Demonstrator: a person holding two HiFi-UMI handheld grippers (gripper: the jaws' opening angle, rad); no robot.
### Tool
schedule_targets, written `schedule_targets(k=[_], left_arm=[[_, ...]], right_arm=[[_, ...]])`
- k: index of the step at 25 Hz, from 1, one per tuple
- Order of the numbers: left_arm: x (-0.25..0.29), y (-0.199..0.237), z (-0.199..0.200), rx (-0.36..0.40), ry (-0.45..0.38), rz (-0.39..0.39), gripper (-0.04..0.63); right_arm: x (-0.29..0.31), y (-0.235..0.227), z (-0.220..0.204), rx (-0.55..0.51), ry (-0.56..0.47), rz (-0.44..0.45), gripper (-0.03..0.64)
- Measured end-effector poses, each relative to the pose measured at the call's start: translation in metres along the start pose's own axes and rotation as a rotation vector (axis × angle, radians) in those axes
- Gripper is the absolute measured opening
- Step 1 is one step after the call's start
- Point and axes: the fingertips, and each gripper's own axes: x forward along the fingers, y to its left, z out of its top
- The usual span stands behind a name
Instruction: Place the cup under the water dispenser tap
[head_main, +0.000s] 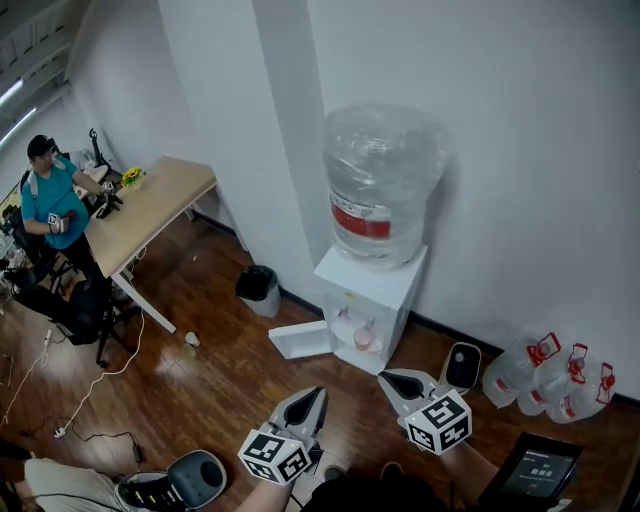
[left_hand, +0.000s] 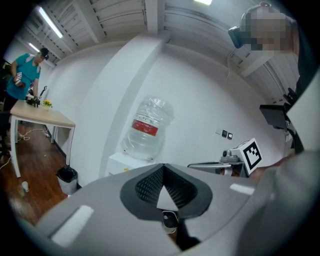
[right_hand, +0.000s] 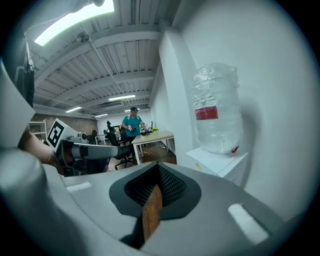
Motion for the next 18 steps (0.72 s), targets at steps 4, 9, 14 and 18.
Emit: schedule_targets(k=[4, 9, 14, 18], left_arm=[[-0.008, 0.008, -0.001, -0.009, -0.013, 0.036, 0.006], [-0.013, -0.002, -0.002, 0.011, -0.014, 0.029, 0.011], [-0.015, -0.006, -0.006, 0.023, 0.012, 0.037, 0.011], [-0.016, -0.002, -0.013, 0.024, 0.009, 0.045, 0.011]], right_arm=[[-0.003, 0.008, -0.002, -0.005, -0.003, 0.016, 0.000], [-0.013, 0.009, -0.005, -0.010, -0.003, 0.015, 0.000], [-0.013, 0.003, -0.006, 0.000, -0.013, -0.003, 0.000], [-0.014, 0.001, -0.007, -0.014, -0.007, -0.008, 0.000]])
